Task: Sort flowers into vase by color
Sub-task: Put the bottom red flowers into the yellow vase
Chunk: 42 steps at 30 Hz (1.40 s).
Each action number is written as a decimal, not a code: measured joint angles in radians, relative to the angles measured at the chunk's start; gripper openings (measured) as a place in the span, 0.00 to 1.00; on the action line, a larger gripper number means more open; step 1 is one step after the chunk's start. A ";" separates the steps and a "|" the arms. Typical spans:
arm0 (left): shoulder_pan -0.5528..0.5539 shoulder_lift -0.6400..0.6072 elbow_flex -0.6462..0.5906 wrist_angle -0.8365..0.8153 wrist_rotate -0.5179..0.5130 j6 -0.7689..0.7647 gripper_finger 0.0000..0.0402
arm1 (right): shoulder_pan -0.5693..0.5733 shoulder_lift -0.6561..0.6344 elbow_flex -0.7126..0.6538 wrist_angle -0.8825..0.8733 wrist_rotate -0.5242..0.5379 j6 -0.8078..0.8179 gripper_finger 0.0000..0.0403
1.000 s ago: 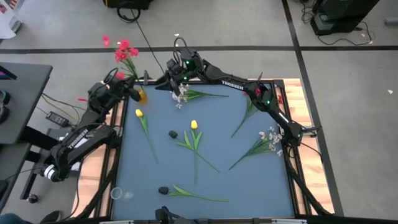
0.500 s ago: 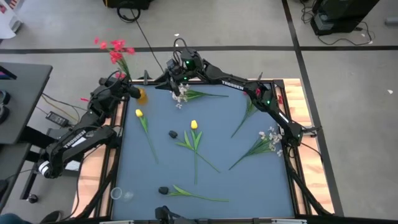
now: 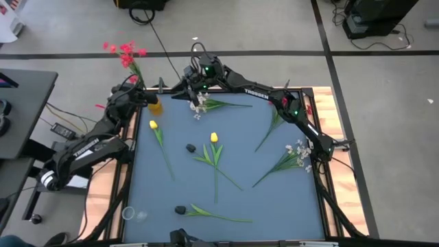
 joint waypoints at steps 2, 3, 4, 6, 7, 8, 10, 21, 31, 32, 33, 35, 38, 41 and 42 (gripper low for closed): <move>-0.002 0.012 0.000 0.002 0.000 -0.031 0.00 | 0.000 0.000 0.000 0.000 -0.001 0.002 0.50; -0.005 0.018 0.000 0.002 0.000 -0.036 0.00 | 0.000 0.000 0.000 0.000 -0.003 0.002 0.50; -0.007 0.027 0.000 0.002 0.000 -0.039 0.00 | 0.000 0.000 0.000 0.000 -0.004 0.003 0.50; -0.007 0.046 0.000 -0.004 -0.002 -0.049 0.00 | 0.001 0.000 0.000 0.000 -0.007 0.003 0.50; -0.007 0.054 0.000 -0.003 -0.002 -0.050 0.00 | 0.001 0.000 0.000 0.000 -0.008 0.003 0.50; -0.007 0.063 0.000 0.000 -0.003 -0.052 0.00 | 0.002 0.000 0.000 0.000 -0.011 0.003 0.50; -0.007 0.074 0.000 -0.004 -0.013 -0.053 0.00 | 0.004 0.000 0.000 0.000 -0.016 0.004 0.50; -0.008 0.108 0.000 -0.167 -0.039 -0.220 0.08 | 0.016 0.000 0.000 -0.016 -0.018 0.006 0.50; -0.008 0.155 0.000 -0.208 -0.040 -0.289 0.23 | 0.036 0.001 0.000 -0.073 -0.002 -0.022 0.50; -0.008 0.156 0.000 -0.212 -0.041 -0.290 0.24 | 0.039 0.001 0.000 -0.073 0.001 -0.022 0.50; -0.008 0.156 0.000 -0.221 -0.041 -0.290 0.25 | 0.040 0.001 0.000 -0.074 0.000 -0.022 0.50; -0.008 0.155 0.000 -0.232 -0.042 -0.290 0.27 | 0.042 0.001 0.000 -0.082 0.000 -0.022 0.50; -0.008 0.155 0.000 -0.261 -0.042 -0.291 0.30 | 0.042 0.001 0.000 -0.090 0.001 -0.022 0.50; -0.008 0.155 0.000 -0.291 -0.040 -0.307 0.32 | 0.042 0.001 0.000 -0.090 0.005 -0.022 0.50; -0.008 0.155 0.000 -0.301 -0.038 -0.316 0.33 | 0.042 0.001 0.000 -0.090 0.007 -0.022 0.50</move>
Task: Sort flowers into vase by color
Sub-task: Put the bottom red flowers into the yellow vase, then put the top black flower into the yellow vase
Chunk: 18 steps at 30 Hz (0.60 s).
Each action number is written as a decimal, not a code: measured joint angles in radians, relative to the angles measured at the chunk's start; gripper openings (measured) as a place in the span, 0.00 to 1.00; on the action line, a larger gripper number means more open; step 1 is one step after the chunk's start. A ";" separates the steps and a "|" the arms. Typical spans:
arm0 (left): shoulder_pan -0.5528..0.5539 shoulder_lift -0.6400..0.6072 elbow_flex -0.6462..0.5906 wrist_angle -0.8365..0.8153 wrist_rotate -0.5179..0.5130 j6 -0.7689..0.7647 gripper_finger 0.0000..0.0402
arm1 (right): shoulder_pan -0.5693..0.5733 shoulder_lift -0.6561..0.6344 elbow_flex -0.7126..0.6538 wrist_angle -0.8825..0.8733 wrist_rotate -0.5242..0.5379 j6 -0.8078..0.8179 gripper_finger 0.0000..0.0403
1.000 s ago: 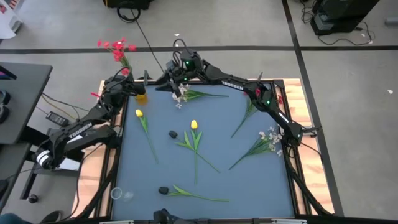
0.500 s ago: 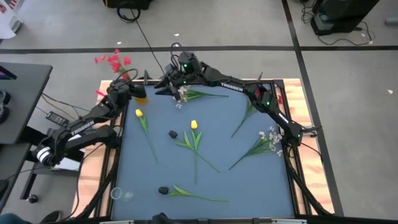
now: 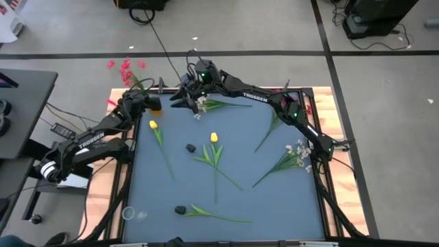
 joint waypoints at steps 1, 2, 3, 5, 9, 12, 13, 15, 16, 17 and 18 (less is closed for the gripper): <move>0.000 0.000 0.000 -0.005 0.000 -0.006 0.34 | 0.000 0.000 0.000 0.000 0.001 0.000 0.50; 0.000 0.000 0.000 -0.005 0.001 -0.008 0.36 | -0.001 0.000 0.000 -0.001 0.001 0.000 0.50; 0.000 0.000 0.000 -0.005 0.007 -0.008 0.37 | -0.001 0.000 0.000 -0.001 0.001 0.000 0.50; 0.000 0.000 0.000 -0.005 0.016 -0.008 0.40 | -0.001 0.000 0.000 -0.001 0.001 0.002 0.50; 0.000 -0.002 0.000 -0.007 0.053 -0.008 0.46 | -0.001 0.000 0.000 -0.002 0.001 0.007 0.50; 0.000 -0.026 0.009 -0.055 0.080 -0.022 0.51 | -0.004 0.000 0.000 -0.002 0.001 0.029 0.50; 0.000 -0.038 0.020 -0.091 0.081 -0.041 0.53 | -0.006 0.000 0.000 -0.003 0.001 0.038 0.50; 0.000 -0.067 0.055 -0.160 0.082 -0.046 0.55 | -0.014 0.000 0.000 0.003 0.001 0.064 0.50; -0.001 -0.081 0.074 -0.192 0.083 -0.044 0.56 | -0.021 -0.003 0.000 0.003 0.002 0.082 0.50; -0.001 -0.094 0.092 -0.223 0.087 -0.036 0.57 | -0.028 -0.005 0.000 0.002 0.011 0.101 0.50; -0.001 -0.105 0.111 -0.261 0.094 -0.023 0.57 | -0.035 -0.009 0.000 0.005 0.025 0.116 0.50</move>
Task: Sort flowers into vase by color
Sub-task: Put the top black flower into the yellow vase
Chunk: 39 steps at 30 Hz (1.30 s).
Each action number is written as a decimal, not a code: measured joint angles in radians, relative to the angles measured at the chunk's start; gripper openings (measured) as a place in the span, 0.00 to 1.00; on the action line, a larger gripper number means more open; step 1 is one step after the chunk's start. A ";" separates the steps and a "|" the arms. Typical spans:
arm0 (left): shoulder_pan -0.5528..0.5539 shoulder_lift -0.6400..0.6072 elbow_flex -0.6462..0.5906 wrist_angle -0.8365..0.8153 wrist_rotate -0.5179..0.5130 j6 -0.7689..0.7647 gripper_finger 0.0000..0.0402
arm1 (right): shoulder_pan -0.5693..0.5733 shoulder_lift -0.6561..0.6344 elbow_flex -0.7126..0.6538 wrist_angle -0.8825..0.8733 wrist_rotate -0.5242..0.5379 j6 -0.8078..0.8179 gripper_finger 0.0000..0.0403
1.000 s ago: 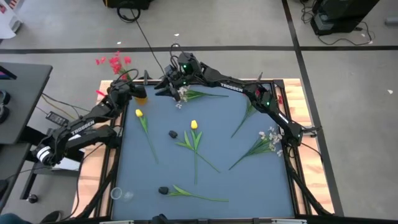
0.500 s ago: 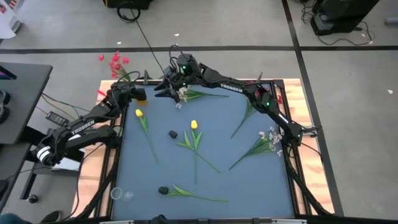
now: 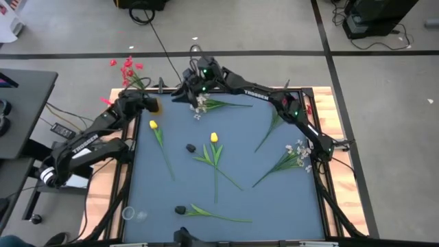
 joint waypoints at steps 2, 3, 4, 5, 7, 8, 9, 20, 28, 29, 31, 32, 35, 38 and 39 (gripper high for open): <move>0.000 -0.016 0.044 -0.078 0.024 0.004 0.58 | -0.013 -0.012 0.000 -0.016 0.057 0.054 0.50; 0.000 -0.020 0.068 -0.110 0.054 0.001 0.58 | -0.019 -0.015 0.000 -0.026 0.085 0.082 0.50; 0.000 -0.022 0.092 -0.142 0.096 -0.002 0.58 | -0.027 -0.020 0.000 -0.045 0.097 0.105 0.50; -0.001 -0.022 0.116 -0.178 0.138 -0.002 0.58 | -0.035 -0.022 0.000 -0.079 0.106 0.120 0.50; -0.011 -0.020 0.151 -0.246 0.235 -0.003 0.58 | -0.047 -0.023 0.000 -0.160 0.111 0.129 0.50; -0.022 -0.020 0.167 -0.281 0.263 -0.003 0.58 | -0.053 -0.028 0.000 -0.215 0.094 0.129 0.50; -0.038 -0.022 0.179 -0.314 0.280 -0.002 0.58 | -0.059 -0.031 -0.001 -0.267 0.067 0.130 0.50; -0.324 -0.072 0.202 -0.331 0.294 -0.177 0.54 | -0.033 -0.158 -0.027 -0.452 0.136 -0.041 0.50; -0.527 -0.023 0.201 -0.201 0.213 -0.230 0.53 | -0.026 -0.242 -0.206 -0.429 0.130 -0.050 0.50; -0.547 -0.014 0.201 -0.198 0.199 -0.240 0.53 | -0.021 -0.256 -0.244 -0.411 0.131 -0.047 0.50; -0.584 0.005 0.201 -0.189 0.170 -0.262 0.53 | -0.013 -0.293 -0.316 -0.371 0.129 -0.033 0.50; -0.600 0.015 0.201 -0.184 0.159 -0.272 0.53 | -0.011 -0.315 -0.355 -0.346 0.128 -0.022 0.50; -0.643 0.046 0.201 -0.157 0.141 -0.284 0.53 | -0.001 -0.389 -0.478 -0.276 0.145 0.015 0.50; -0.678 0.080 0.201 -0.124 0.140 -0.288 0.53 | 0.009 -0.463 -0.600 -0.238 0.212 0.060 0.50; -0.687 0.092 0.201 -0.112 0.140 -0.289 0.53 | 0.015 -0.490 -0.638 -0.224 0.244 0.073 0.50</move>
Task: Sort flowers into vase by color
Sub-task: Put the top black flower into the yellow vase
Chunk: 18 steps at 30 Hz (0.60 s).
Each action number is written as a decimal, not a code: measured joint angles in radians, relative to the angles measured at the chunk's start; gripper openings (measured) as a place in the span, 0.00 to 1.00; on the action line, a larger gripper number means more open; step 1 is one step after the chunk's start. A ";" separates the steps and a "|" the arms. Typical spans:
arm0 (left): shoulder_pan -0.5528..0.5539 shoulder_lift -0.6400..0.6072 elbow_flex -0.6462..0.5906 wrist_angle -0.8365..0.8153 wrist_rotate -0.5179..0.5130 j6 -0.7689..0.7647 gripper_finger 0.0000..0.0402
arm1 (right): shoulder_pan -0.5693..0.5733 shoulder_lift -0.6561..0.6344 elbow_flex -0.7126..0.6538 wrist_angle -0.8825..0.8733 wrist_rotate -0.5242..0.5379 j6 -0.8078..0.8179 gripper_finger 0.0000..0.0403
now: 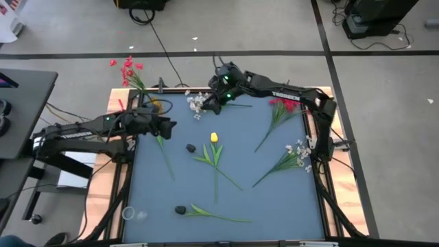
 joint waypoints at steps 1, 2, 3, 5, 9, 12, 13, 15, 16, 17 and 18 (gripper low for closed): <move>-0.009 0.013 0.000 0.014 0.000 0.000 0.53 | 0.005 -0.029 -0.032 0.007 0.026 0.016 0.50; -0.018 0.025 0.000 0.031 -0.001 -0.001 0.53 | 0.010 -0.056 -0.066 0.014 0.053 0.027 0.50; -0.027 0.038 0.000 0.048 -0.001 0.000 0.53 | 0.015 -0.082 -0.096 0.017 0.082 0.042 0.49; -0.043 0.062 0.000 0.086 -0.001 0.000 0.53 | 0.028 -0.130 -0.157 0.018 0.144 0.066 0.49; -0.079 0.108 0.000 0.168 -0.001 -0.003 0.53 | 0.062 -0.212 -0.263 0.012 0.291 0.134 0.49; -0.106 0.145 0.000 0.198 -0.001 -0.010 0.53 | 0.090 -0.265 -0.334 0.019 0.374 0.214 0.49; -0.117 0.159 0.000 0.201 -0.001 -0.010 0.53 | 0.101 -0.279 -0.360 0.019 0.400 0.253 0.49; -0.141 0.182 -0.001 0.199 -0.001 -0.019 0.53 | 0.128 -0.301 -0.406 0.018 0.448 0.351 0.49; -0.153 0.193 -0.001 0.198 -0.001 -0.031 0.53 | 0.144 -0.311 -0.427 0.018 0.468 0.403 0.49; -0.165 0.201 -0.001 0.198 -0.001 -0.041 0.53 | 0.161 -0.320 -0.445 0.020 0.484 0.449 0.49; -0.178 0.208 -0.001 0.194 -0.001 -0.044 0.53 | 0.182 -0.328 -0.460 0.023 0.499 0.488 0.49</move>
